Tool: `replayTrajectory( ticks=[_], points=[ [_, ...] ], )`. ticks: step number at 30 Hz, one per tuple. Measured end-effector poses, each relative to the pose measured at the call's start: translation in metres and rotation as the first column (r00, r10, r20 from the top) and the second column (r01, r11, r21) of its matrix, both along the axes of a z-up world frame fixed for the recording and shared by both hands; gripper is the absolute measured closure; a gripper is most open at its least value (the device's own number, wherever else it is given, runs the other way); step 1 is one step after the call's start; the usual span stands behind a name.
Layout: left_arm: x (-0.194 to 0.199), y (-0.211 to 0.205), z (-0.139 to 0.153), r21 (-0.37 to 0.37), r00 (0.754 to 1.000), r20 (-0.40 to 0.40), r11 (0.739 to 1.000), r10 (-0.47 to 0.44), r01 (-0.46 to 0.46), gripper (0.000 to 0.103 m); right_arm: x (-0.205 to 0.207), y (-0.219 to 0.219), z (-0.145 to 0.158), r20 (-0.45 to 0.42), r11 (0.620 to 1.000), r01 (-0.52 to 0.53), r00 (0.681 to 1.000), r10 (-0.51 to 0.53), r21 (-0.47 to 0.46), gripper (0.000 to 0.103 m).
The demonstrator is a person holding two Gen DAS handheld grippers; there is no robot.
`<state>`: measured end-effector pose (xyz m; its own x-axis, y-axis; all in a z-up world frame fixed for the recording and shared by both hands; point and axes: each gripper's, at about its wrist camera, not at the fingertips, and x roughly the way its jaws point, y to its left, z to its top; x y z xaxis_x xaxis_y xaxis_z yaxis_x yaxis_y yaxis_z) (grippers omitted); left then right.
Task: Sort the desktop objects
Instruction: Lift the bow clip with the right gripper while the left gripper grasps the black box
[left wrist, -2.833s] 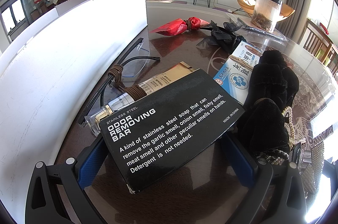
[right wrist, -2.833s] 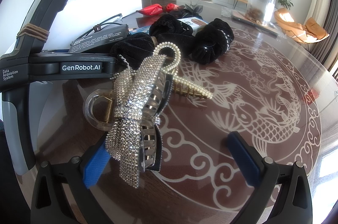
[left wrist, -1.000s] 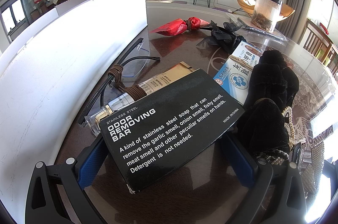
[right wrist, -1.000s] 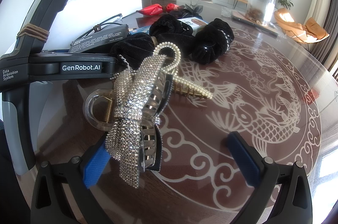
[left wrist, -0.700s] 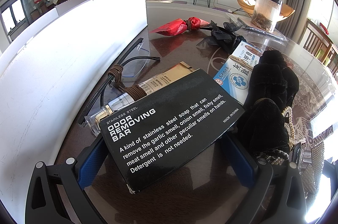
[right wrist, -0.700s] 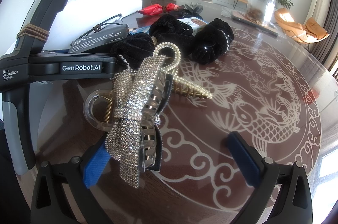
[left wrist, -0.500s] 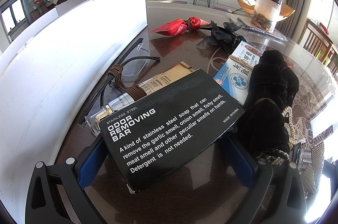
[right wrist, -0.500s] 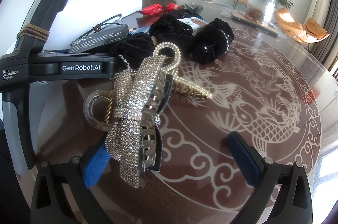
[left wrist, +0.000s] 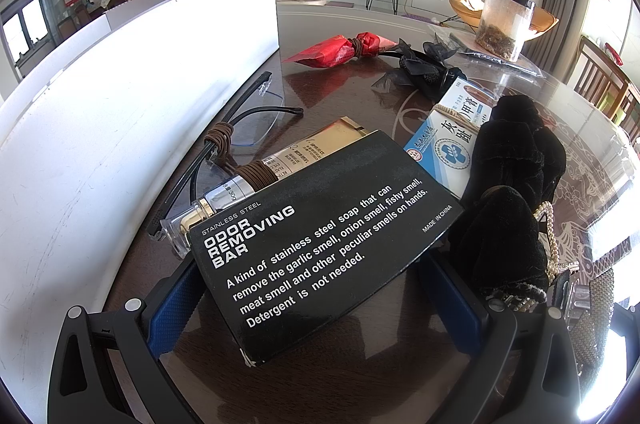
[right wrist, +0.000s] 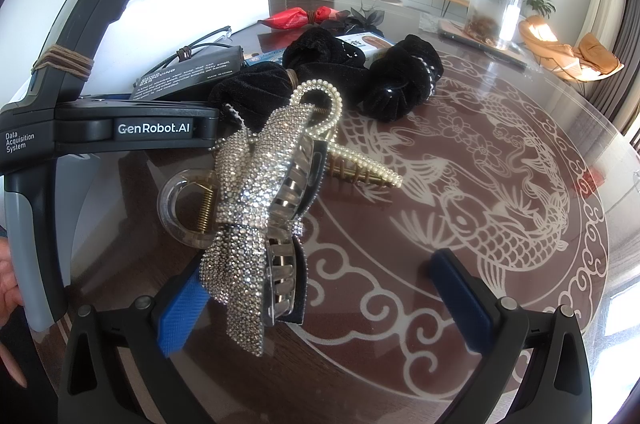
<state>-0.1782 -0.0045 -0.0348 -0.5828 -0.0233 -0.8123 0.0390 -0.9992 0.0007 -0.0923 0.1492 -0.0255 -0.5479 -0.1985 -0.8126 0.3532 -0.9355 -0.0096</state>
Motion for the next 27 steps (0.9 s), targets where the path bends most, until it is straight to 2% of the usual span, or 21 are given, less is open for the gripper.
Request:
replayTrajectory(
  ticks=[4, 9, 11, 14, 17, 19, 20, 21, 23, 25, 27],
  points=[
    [0.000, 0.000, 0.000, -0.001, 1.000, 0.003, 1.000, 0.000, 0.000, 0.000, 0.000, 0.000, 0.000, 0.000, 1.000, 0.000, 1.000, 0.000, 0.000, 0.000],
    [0.026, -0.006, 0.002, 0.005, 0.980, 0.115, 0.986, -0.164, 0.164, 0.000, 0.000, 0.001, 0.000, 0.006, 1.000, -0.019, 1.000, 0.019, -0.002, 0.000],
    [0.052, -0.015, 0.001, 0.005, 0.968, 0.114, 0.975, -0.222, 0.223, 0.000, 0.001, 0.002, 0.002, 0.034, 0.999, -0.050, 0.998, 0.050, -0.012, 0.000],
    [0.082, -0.030, 0.001, 0.004, 0.962, 0.091, 0.966, -0.258, 0.258, 0.000, 0.005, -0.005, 0.008, 0.059, 0.989, -0.078, 0.995, 0.086, -0.127, 0.000],
    [0.087, -0.036, 0.001, 0.005, 0.962, 0.088, 0.966, -0.259, 0.260, 0.000, 0.002, -0.027, 0.010, 0.025, 0.989, -0.080, 0.996, 0.084, -0.121, 0.000],
    [0.080, -0.036, 0.003, 0.000, 0.959, 0.120, 0.966, -0.256, 0.258, 0.000, -0.001, -0.035, 0.009, 0.018, 0.993, -0.058, 0.998, 0.060, -0.103, 0.019],
    [0.076, -0.036, 0.005, -0.017, 0.962, 0.126, 0.969, -0.242, 0.246, 0.000, -0.002, -0.035, 0.010, 0.005, 0.995, -0.043, 0.999, 0.043, -0.090, 0.038],
    [0.072, -0.037, 0.010, -0.037, 0.966, 0.114, 0.970, -0.233, 0.238, 0.000, 0.000, -0.034, 0.013, 0.001, 0.994, -0.042, 0.999, 0.042, -0.100, 0.044],
    [0.064, -0.037, 0.022, -0.061, 0.969, 0.069, 0.968, -0.238, 0.242, 0.000, 0.004, -0.026, 0.017, 0.007, 0.990, -0.042, 0.999, 0.043, -0.135, 0.050],
    [0.052, -0.033, 0.031, -0.060, 0.961, 0.047, 0.959, -0.273, 0.275, 0.000, 0.013, -0.018, 0.020, -0.003, 0.991, -0.046, 0.999, 0.046, -0.124, 0.051],
    [0.040, -0.023, 0.036, -0.114, 0.956, 0.029, 0.949, -0.292, 0.293, 0.000, 0.022, -0.007, 0.019, 0.011, 0.989, -0.043, 0.999, 0.045, -0.139, 0.051]
  ],
)
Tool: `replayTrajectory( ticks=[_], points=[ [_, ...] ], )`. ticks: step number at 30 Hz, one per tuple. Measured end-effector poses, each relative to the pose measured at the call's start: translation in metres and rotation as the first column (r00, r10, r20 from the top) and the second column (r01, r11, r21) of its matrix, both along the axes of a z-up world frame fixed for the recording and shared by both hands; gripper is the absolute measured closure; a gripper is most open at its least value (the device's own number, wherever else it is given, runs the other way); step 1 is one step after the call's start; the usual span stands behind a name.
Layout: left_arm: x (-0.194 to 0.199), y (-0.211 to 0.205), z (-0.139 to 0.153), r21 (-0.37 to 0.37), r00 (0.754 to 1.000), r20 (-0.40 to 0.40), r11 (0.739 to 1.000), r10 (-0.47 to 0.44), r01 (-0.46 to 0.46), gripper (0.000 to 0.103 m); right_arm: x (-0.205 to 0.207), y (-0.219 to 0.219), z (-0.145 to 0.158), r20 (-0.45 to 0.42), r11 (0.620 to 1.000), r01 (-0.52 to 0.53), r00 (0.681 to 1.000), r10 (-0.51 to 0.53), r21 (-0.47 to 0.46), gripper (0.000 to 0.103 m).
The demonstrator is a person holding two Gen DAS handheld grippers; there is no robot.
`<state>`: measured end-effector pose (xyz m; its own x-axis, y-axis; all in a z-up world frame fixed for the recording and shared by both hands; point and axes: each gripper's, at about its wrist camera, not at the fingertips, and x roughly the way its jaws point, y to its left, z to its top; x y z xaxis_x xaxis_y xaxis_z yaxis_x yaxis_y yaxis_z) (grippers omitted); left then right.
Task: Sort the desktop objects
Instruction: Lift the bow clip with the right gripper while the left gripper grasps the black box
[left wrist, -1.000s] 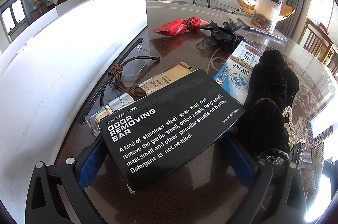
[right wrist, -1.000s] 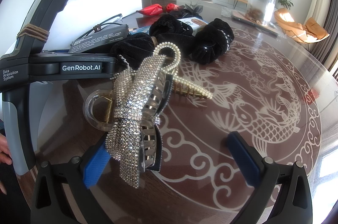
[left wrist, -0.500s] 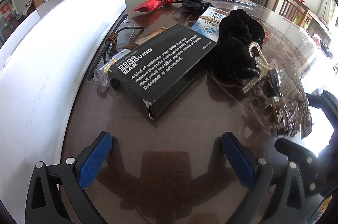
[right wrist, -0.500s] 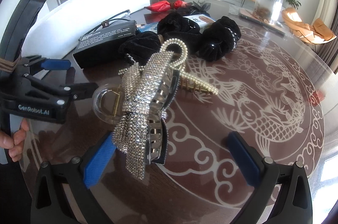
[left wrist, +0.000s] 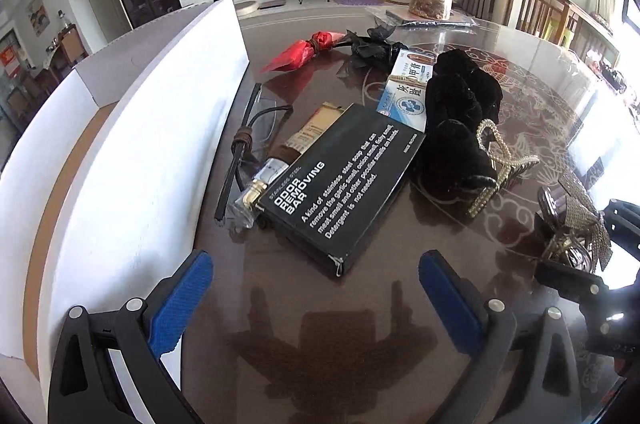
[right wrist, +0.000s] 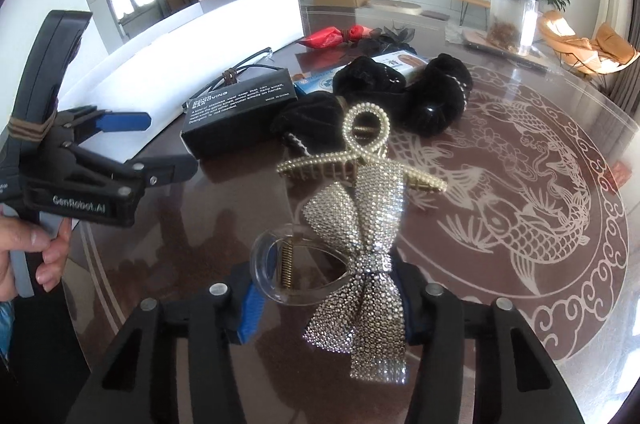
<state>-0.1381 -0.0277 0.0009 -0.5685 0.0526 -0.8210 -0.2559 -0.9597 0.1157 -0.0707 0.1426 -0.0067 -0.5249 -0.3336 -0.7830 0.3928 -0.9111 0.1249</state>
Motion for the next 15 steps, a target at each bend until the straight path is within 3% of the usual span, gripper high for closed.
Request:
replayTrajectory(
  ticks=[6, 9, 12, 15],
  points=[
    [-0.004, 0.036, -0.016, -0.070, 0.989, 0.011, 0.987, -0.144, 0.145, 0.000, 0.033, 0.029, 0.007, -0.003, 0.997, 0.031, 0.999, -0.032, -0.065, 0.051],
    [0.022, 0.040, -0.018, 0.119, 0.944, 0.090, 0.945, -0.317, 0.306, 0.000, 0.044, 0.040, 0.018, -0.042, 0.997, 0.024, 0.999, -0.027, -0.069, 0.051],
    [0.042, 0.039, -0.013, 0.012, 0.953, 0.040, 0.954, -0.301, 0.301, 0.000, 0.051, 0.048, 0.028, -0.062, 0.998, 0.021, 0.998, -0.025, -0.064, 0.051],
    [0.033, 0.028, -0.011, -0.028, 0.968, 0.034, 0.968, -0.248, 0.249, 0.000, 0.049, 0.051, 0.029, -0.049, 0.998, 0.019, 0.999, -0.022, -0.064, 0.051]
  ],
)
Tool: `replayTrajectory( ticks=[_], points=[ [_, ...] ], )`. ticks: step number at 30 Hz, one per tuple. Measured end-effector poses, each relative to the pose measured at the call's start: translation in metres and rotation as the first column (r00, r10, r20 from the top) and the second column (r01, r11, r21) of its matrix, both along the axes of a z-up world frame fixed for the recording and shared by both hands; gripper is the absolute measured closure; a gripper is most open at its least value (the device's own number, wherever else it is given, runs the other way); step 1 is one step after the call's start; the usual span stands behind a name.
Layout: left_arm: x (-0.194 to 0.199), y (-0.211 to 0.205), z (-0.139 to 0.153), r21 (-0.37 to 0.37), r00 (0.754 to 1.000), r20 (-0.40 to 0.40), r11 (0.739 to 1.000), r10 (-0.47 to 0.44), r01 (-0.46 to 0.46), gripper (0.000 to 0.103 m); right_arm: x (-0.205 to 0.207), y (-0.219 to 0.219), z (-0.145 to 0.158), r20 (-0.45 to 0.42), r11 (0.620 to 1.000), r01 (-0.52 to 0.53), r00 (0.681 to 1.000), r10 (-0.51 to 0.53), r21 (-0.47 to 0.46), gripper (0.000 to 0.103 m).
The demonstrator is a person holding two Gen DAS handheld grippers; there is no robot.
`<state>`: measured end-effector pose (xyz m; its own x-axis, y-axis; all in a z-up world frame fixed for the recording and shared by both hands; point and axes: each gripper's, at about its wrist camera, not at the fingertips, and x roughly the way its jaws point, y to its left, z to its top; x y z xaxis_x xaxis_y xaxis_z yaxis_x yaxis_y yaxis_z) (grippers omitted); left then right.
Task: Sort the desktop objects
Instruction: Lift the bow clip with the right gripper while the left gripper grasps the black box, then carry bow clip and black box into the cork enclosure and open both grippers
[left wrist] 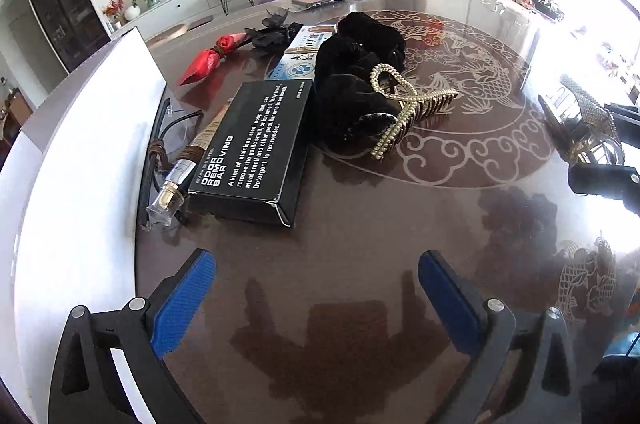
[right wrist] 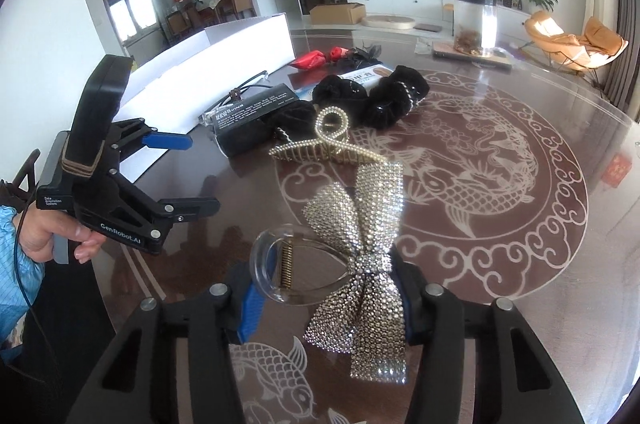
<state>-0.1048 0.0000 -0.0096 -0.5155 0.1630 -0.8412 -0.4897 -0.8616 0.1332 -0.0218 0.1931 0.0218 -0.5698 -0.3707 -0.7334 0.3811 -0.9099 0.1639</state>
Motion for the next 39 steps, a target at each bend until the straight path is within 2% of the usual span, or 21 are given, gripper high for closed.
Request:
replayTrajectory(
  ticks=[3, 7, 10, 13, 14, 15, 16, 18, 22, 25, 28, 31, 33, 35, 37, 39],
  points=[
    [-0.023, -0.004, -0.002, -0.020, 0.999, 0.004, 0.998, 0.054, -0.054, 0.000, -0.005, -0.001, -0.001, 0.016, 1.000, 0.005, 1.000, -0.005, -0.022, 0.051],
    [-0.056, -0.004, -0.006, 0.003, 0.994, 0.041, 0.995, 0.103, -0.103, 0.000, 0.002, -0.003, 0.003, 0.014, 0.999, 0.003, 1.000, -0.003, -0.046, 0.051],
    [-0.074, 0.007, -0.010, 0.045, 0.992, 0.092, 0.995, 0.083, -0.088, 0.000, 0.006, -0.002, 0.005, 0.013, 0.999, 0.004, 1.000, -0.003, -0.045, 0.051],
    [-0.080, 0.020, -0.014, 0.020, 0.991, 0.117, 0.998, 0.059, -0.061, 0.000, 0.006, 0.003, 0.005, 0.018, 0.999, 0.017, 1.000, -0.016, -0.040, 0.051],
    [-0.078, 0.021, -0.012, 0.037, 0.993, 0.108, 0.998, 0.039, -0.043, 0.006, 0.006, 0.005, 0.005, 0.020, 0.999, 0.020, 1.000, -0.020, -0.039, 0.051],
    [-0.074, 0.020, -0.008, 0.046, 0.995, 0.097, 0.998, 0.038, -0.042, 0.018, 0.005, 0.008, 0.005, 0.022, 0.999, 0.024, 0.999, -0.023, -0.037, 0.051],
    [-0.072, 0.017, -0.007, 0.052, 0.993, 0.104, 0.997, 0.056, -0.062, 0.045, 0.004, 0.010, 0.005, 0.023, 0.999, 0.026, 0.999, -0.025, -0.036, 0.051],
    [-0.061, 0.004, -0.003, 0.130, 0.989, 0.127, 0.988, 0.071, -0.088, 0.045, 0.003, 0.014, 0.006, 0.028, 0.999, 0.027, 0.999, -0.026, -0.040, 0.051],
    [-0.019, -0.020, 0.004, 0.178, 0.983, 0.113, 0.971, 0.143, -0.161, 0.045, 0.000, 0.016, 0.010, 0.046, 0.999, 0.004, 0.999, -0.001, -0.053, 0.051],
    [0.015, -0.043, 0.020, 0.228, 0.974, 0.104, 0.949, 0.199, -0.218, 0.045, -0.004, 0.009, 0.010, 0.084, 0.997, -0.036, 0.996, 0.041, -0.065, 0.051],
    [0.039, -0.071, 0.053, 0.295, 0.963, 0.080, 0.917, 0.258, -0.270, 0.045, -0.010, -0.012, 0.017, 0.090, 0.994, -0.102, 0.990, 0.105, -0.042, 0.051],
    [0.060, -0.103, 0.100, 0.350, 0.951, 0.019, 0.889, 0.310, -0.296, 0.045, -0.021, -0.048, 0.042, 0.051, 0.983, -0.181, 0.982, 0.183, -0.042, 0.051],
    [0.063, -0.131, 0.128, 0.373, 0.937, -0.012, 0.871, 0.349, -0.320, 0.045, -0.028, -0.082, 0.065, 0.011, 0.969, -0.240, 0.970, 0.241, -0.064, 0.051],
    [0.067, -0.166, 0.147, 0.371, 0.911, -0.030, 0.851, 0.411, -0.371, 0.045, -0.038, -0.124, 0.089, -0.042, 0.950, -0.301, 0.953, 0.299, -0.077, 0.051],
    [0.067, -0.202, 0.153, 0.336, 0.870, -0.045, 0.827, 0.492, -0.450, 0.045, -0.049, -0.172, 0.109, -0.086, 0.930, -0.359, 0.932, 0.352, -0.077, 0.051],
    [0.063, -0.236, 0.143, 0.298, 0.825, -0.028, 0.793, 0.564, -0.532, 0.045, -0.061, -0.224, 0.121, -0.112, 0.905, -0.417, 0.907, 0.407, -0.087, 0.051]
  ],
)
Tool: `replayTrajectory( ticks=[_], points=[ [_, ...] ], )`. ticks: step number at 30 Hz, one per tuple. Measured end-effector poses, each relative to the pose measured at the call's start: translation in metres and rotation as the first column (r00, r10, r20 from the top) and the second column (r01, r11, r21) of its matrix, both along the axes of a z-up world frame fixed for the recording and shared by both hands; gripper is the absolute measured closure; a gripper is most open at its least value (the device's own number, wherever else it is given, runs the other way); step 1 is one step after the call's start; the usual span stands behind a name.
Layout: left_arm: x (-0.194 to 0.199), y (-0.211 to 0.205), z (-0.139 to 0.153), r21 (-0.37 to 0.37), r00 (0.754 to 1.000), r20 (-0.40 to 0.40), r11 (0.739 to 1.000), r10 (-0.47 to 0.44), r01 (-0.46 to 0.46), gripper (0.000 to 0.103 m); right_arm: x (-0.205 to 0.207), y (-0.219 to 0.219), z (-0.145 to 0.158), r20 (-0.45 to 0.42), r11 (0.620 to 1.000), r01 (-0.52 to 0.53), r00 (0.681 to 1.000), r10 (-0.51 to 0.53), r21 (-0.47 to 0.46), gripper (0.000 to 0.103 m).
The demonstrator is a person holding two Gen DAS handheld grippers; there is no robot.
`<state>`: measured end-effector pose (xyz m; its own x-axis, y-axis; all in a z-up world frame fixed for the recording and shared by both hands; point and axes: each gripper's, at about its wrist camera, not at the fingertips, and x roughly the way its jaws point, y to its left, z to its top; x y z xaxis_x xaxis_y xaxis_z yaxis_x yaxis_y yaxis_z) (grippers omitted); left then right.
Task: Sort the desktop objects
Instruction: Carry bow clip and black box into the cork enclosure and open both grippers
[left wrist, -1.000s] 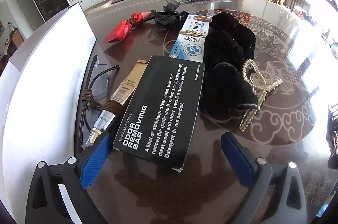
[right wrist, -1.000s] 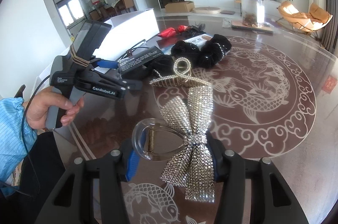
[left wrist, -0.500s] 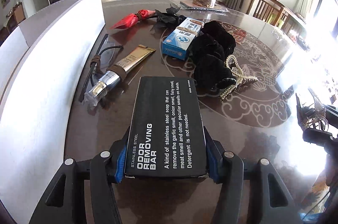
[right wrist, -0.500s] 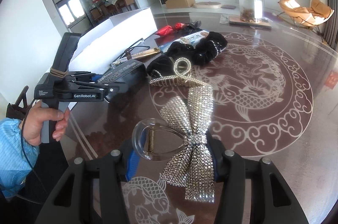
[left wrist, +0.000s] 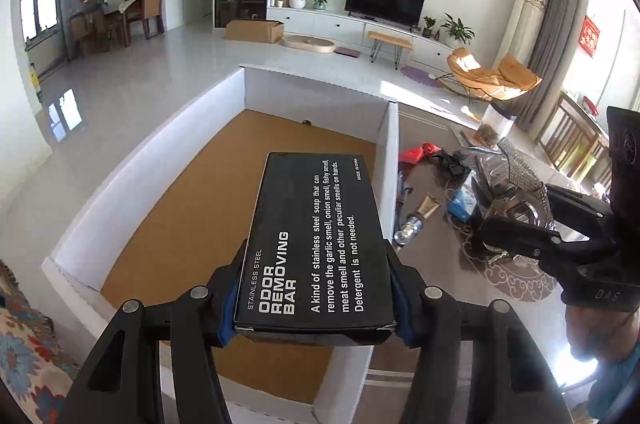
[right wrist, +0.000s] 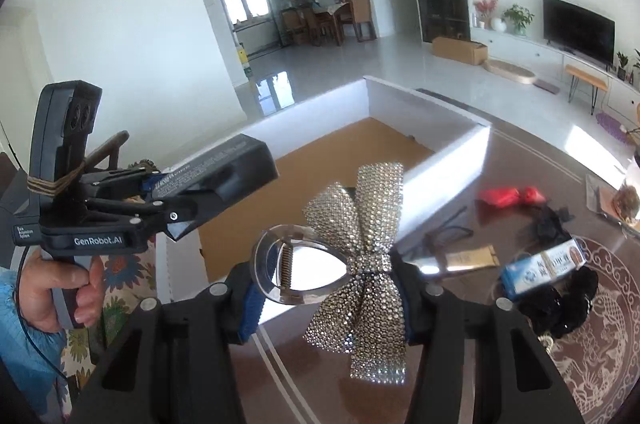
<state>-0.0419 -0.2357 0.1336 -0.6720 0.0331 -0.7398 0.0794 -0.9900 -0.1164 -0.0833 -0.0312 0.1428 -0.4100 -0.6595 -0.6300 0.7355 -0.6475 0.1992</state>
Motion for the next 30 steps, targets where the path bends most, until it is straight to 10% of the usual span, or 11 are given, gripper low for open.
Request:
replayTrajectory(
  ticks=[9, 13, 15, 30],
  points=[
    [-0.029, -0.067, -0.078, -0.071, 0.965, 0.148, 0.976, 0.216, -0.207, 0.044, -0.053, -0.176, -0.073, 0.110, 0.957, -0.134, 0.988, 0.109, 0.256, 0.039],
    [-0.038, -0.070, -0.091, -0.064, 0.969, 0.134, 0.977, 0.208, -0.201, 0.029, -0.064, -0.182, -0.096, 0.075, 0.929, -0.117, 0.993, 0.096, 0.351, 0.024],
    [-0.044, -0.066, -0.097, -0.079, 0.971, 0.146, 0.980, 0.191, -0.181, 0.005, -0.069, -0.178, -0.109, 0.047, 0.906, -0.108, 0.994, 0.098, 0.408, 0.024],
    [-0.036, -0.016, -0.081, -0.140, 0.987, 0.039, 0.979, 0.155, -0.148, 0.006, -0.071, -0.134, -0.106, -0.006, 0.923, -0.139, 0.988, 0.152, 0.358, 0.038]
  ],
)
